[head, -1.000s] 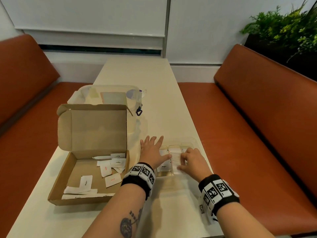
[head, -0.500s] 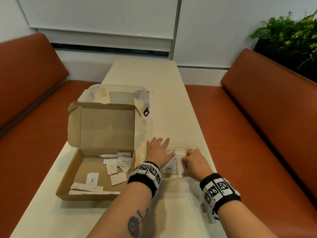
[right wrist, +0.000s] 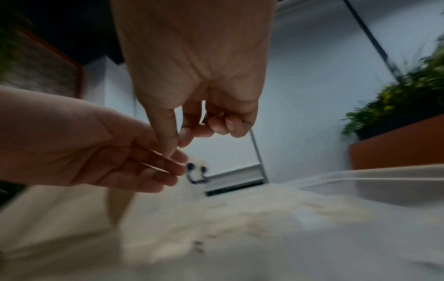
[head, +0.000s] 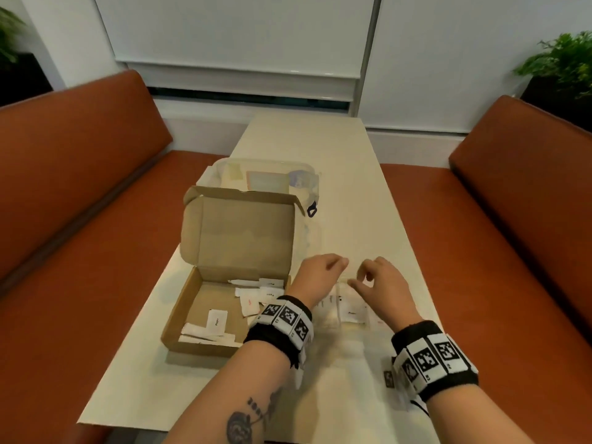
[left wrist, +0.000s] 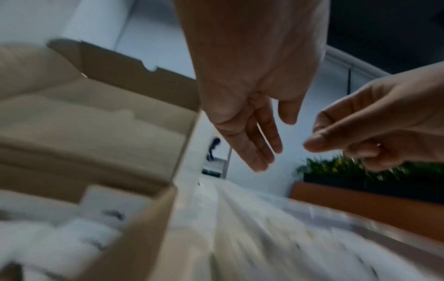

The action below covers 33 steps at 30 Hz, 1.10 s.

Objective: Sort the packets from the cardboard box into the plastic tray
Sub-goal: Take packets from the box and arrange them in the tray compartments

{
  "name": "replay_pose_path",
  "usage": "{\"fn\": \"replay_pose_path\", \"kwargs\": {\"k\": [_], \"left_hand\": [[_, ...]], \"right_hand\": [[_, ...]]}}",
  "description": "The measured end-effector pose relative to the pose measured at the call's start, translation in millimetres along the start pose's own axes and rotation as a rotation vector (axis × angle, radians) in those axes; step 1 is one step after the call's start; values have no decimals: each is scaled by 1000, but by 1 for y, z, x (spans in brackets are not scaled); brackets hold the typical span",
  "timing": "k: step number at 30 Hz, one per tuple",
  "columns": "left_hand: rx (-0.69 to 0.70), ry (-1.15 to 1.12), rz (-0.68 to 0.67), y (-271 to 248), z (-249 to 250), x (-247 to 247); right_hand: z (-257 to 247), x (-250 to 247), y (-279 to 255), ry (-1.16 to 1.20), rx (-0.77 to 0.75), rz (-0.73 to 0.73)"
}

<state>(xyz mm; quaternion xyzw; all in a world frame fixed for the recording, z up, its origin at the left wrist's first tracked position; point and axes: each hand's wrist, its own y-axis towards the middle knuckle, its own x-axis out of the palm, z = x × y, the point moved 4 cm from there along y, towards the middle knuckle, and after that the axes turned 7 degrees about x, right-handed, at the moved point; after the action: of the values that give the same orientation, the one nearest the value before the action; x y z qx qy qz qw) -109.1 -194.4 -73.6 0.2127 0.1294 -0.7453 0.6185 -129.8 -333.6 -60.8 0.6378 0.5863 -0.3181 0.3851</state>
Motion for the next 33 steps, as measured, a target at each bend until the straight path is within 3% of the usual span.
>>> {"fn": "replay_pose_path", "kwargs": {"k": [4, 11, 18, 25, 33], "left_hand": [[-78, -79, 53, -12, -7, -51], [-185, 419, -75, -48, -73, -111], [125, 728, -279, -47, -96, -81], [93, 815, -273, -39, -110, -72], [243, 905, -326, -47, -106, -69]], "right_hand": [[-64, 30, -4, 196, -29, -55], [-105, 112, -33, 131, 123, -124], [-108, 128, -41, 76, 138, -64], [-107, 128, -42, 40, 121, -50], [-109, 129, -40, 29, 106, -12]]}}
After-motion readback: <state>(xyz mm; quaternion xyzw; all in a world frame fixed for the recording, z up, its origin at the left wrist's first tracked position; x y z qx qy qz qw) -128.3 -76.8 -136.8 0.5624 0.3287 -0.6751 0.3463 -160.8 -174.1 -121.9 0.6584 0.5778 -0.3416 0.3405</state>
